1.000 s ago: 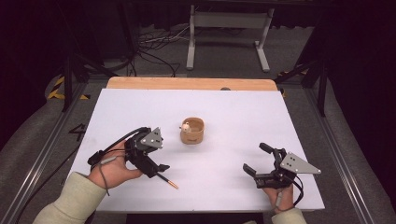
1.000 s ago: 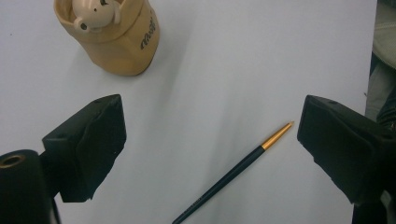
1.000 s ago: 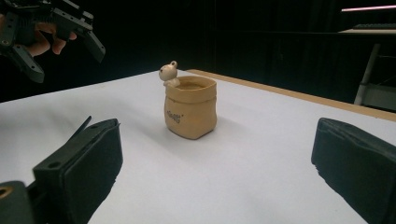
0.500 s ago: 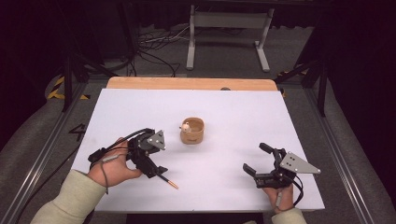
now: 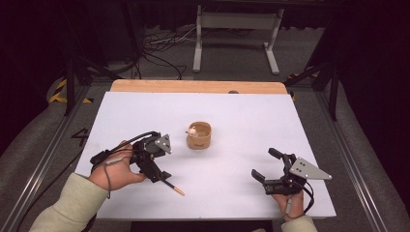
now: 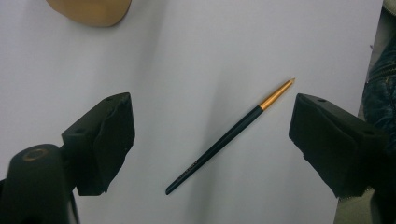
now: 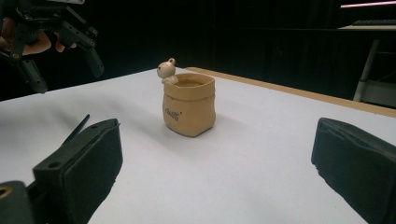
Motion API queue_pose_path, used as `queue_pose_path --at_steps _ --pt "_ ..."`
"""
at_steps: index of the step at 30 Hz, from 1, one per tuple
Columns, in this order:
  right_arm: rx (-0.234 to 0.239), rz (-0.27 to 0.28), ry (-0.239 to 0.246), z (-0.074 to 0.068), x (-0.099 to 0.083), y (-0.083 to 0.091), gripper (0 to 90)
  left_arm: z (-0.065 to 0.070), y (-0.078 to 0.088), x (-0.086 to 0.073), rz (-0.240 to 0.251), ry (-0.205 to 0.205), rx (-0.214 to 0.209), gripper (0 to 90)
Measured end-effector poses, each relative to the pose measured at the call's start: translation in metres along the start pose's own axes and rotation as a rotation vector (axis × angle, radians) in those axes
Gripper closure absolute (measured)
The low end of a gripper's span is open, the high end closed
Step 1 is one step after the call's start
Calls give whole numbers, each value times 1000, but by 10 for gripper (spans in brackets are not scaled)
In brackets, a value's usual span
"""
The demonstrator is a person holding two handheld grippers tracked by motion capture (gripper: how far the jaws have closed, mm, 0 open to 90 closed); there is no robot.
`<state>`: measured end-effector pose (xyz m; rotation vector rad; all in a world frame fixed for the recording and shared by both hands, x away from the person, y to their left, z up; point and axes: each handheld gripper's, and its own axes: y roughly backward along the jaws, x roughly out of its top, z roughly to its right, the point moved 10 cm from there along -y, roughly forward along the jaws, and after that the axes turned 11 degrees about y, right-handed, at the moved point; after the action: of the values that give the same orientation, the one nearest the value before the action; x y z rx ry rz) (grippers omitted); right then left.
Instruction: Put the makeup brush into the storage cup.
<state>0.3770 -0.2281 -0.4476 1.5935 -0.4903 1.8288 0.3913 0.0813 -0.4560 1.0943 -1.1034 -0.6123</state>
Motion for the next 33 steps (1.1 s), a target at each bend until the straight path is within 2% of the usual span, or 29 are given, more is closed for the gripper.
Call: queue_pose_path --at_steps 4,12,15,24,25,33 --pt "0 0 0 0 0 0 20 -1 -1 0 4 -2 7 129" --pt "1 0 -2 0 0 0 21 -3 -9 -7 -55 11 3 159" --pt "6 -3 -4 0 -1 -1 21 -2 -11 -7 -54 16 2 155" --pt "3 0 -6 1 -1 0 20 -1 -23 -14 -104 10 -19 152" --pt "4 -1 -7 0 -1 0 21 -1 -24 -15 -105 19 -21 146" --pt "6 -3 -5 -1 0 0 21 -2 -30 -20 -136 20 -17 146"
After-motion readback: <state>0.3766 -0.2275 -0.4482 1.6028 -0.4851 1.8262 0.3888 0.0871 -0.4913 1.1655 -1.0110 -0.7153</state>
